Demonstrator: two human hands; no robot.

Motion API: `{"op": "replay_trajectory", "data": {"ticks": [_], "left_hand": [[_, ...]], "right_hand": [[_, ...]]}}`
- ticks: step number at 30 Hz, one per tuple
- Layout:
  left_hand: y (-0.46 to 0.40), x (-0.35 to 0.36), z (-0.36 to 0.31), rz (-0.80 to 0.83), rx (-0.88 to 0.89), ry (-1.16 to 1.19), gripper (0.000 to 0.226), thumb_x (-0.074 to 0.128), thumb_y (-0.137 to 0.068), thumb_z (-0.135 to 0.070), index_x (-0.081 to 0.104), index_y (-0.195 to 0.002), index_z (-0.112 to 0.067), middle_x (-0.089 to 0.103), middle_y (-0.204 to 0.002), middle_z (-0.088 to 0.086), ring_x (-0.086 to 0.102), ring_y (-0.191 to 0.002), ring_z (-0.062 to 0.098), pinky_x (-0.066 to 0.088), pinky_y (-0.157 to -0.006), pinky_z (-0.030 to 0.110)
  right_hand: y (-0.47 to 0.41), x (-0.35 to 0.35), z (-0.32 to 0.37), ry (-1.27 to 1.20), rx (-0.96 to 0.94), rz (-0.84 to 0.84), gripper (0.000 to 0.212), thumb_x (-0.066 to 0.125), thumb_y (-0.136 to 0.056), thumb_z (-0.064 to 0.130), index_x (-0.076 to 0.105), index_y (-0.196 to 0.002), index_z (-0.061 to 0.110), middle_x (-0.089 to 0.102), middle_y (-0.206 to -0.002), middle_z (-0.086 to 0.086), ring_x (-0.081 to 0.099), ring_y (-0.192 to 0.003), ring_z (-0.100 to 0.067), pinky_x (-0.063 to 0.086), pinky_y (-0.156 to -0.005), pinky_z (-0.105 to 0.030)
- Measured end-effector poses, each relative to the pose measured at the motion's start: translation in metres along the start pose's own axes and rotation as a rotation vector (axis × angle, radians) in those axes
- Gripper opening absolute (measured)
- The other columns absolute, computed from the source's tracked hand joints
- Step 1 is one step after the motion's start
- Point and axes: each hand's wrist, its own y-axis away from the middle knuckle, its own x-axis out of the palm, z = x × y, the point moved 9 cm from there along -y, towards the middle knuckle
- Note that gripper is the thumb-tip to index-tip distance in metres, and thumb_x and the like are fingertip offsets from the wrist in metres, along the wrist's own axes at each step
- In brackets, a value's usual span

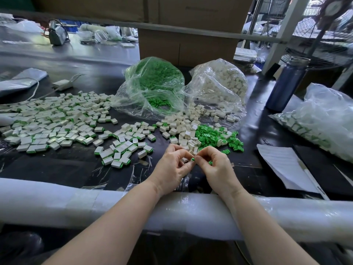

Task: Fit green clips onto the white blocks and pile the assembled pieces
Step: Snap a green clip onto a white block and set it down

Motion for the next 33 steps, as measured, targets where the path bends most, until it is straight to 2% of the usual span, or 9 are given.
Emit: {"op": "replay_trajectory", "data": {"ticks": [5,9,13,17,19,22,28,30,33], "left_hand": [[0.000,-0.004,-0.002,-0.028,0.016,-0.001,0.004,0.061,-0.088,-0.011,0.061,-0.089,-0.015,0.051,-0.100,0.002,0.052,-0.069,0.012,0.046,-0.067,0.013],[0.002,-0.016,0.002,-0.122,-0.018,0.041,0.011,0.061,-0.087,-0.011,0.066,-0.096,-0.014,0.065,-0.080,-0.002,0.060,-0.069,0.011,0.053,-0.067,0.020],[0.008,-0.046,0.021,-0.415,-0.145,0.080,0.021,0.060,-0.087,-0.008,0.067,-0.106,-0.015,0.068,-0.086,-0.001,0.066,-0.074,0.011,0.055,-0.066,0.019],[0.015,-0.072,0.041,-0.648,-0.272,0.060,0.024,0.060,-0.088,-0.008,0.066,-0.111,-0.011,0.064,-0.109,0.010,0.062,-0.091,0.020,0.047,-0.083,0.023],[0.015,-0.074,0.043,-0.653,-0.306,-0.004,0.032,0.059,-0.088,-0.010,0.060,-0.120,-0.006,0.053,-0.124,0.011,0.056,-0.101,0.019,0.039,-0.089,0.017],[0.013,-0.069,0.041,-0.586,-0.323,-0.141,0.044,0.058,-0.089,-0.011,0.049,-0.130,-0.001,0.036,-0.134,0.011,0.048,-0.109,0.021,0.026,-0.086,0.010],[0.008,-0.059,0.038,-0.462,-0.356,-0.339,0.052,0.054,-0.091,-0.015,0.037,-0.138,0.002,0.019,-0.150,0.012,0.020,-0.138,0.025,0.017,-0.111,0.026],[0.007,-0.056,0.032,-0.447,-0.314,-0.405,0.050,0.056,-0.090,-0.015,0.041,-0.136,-0.002,0.022,-0.149,0.012,0.017,-0.139,0.026,0.016,-0.112,0.029],[0.005,-0.048,0.019,-0.403,-0.184,-0.483,0.034,0.058,-0.088,-0.015,0.058,-0.122,-0.012,0.040,-0.131,0.008,0.029,-0.126,0.025,0.026,-0.109,0.032]], "right_hand": [[0.000,0.003,0.000,0.002,-0.003,0.016,0.019,0.060,-0.088,0.006,0.055,-0.076,0.019,0.056,-0.072,0.008,0.051,-0.065,0.008,0.041,-0.064,-0.008],[-0.001,-0.012,-0.003,-0.011,-0.001,-0.126,0.009,0.064,-0.086,0.009,0.060,-0.079,0.015,0.061,-0.074,0.005,0.054,-0.068,-0.002,0.043,-0.064,-0.009],[0.000,-0.026,-0.014,0.047,0.072,-0.231,0.013,0.066,-0.084,0.010,0.061,-0.076,0.019,0.061,-0.073,0.006,0.054,-0.069,-0.007,0.043,-0.064,-0.012],[0.000,-0.029,-0.020,0.088,0.108,-0.261,0.009,0.066,-0.084,0.012,0.062,-0.077,0.015,0.062,-0.076,-0.001,0.054,-0.072,-0.013,0.044,-0.068,-0.023],[0.000,-0.031,-0.022,0.102,0.123,-0.269,0.008,0.065,-0.085,0.013,0.063,-0.078,0.014,0.063,-0.079,-0.003,0.055,-0.072,-0.014,0.044,-0.068,-0.024],[0.001,-0.034,-0.026,0.128,0.150,-0.295,0.009,0.065,-0.085,0.013,0.062,-0.077,0.015,0.063,-0.081,-0.005,0.055,-0.073,-0.015,0.042,-0.068,-0.024],[0.000,-0.032,-0.031,0.253,0.205,-0.267,0.004,0.064,-0.085,0.012,0.064,-0.082,0.014,0.064,-0.089,-0.006,0.057,-0.080,-0.017,0.041,-0.072,-0.025],[0.000,-0.029,-0.031,0.302,0.213,-0.235,0.005,0.063,-0.085,0.010,0.065,-0.083,0.015,0.064,-0.092,-0.006,0.056,-0.083,-0.018,0.040,-0.073,-0.024],[-0.001,-0.024,-0.027,0.403,0.204,-0.192,0.002,0.066,-0.083,0.013,0.066,-0.084,0.015,0.059,-0.093,-0.001,0.055,-0.089,-0.020,0.042,-0.079,-0.027]]}}
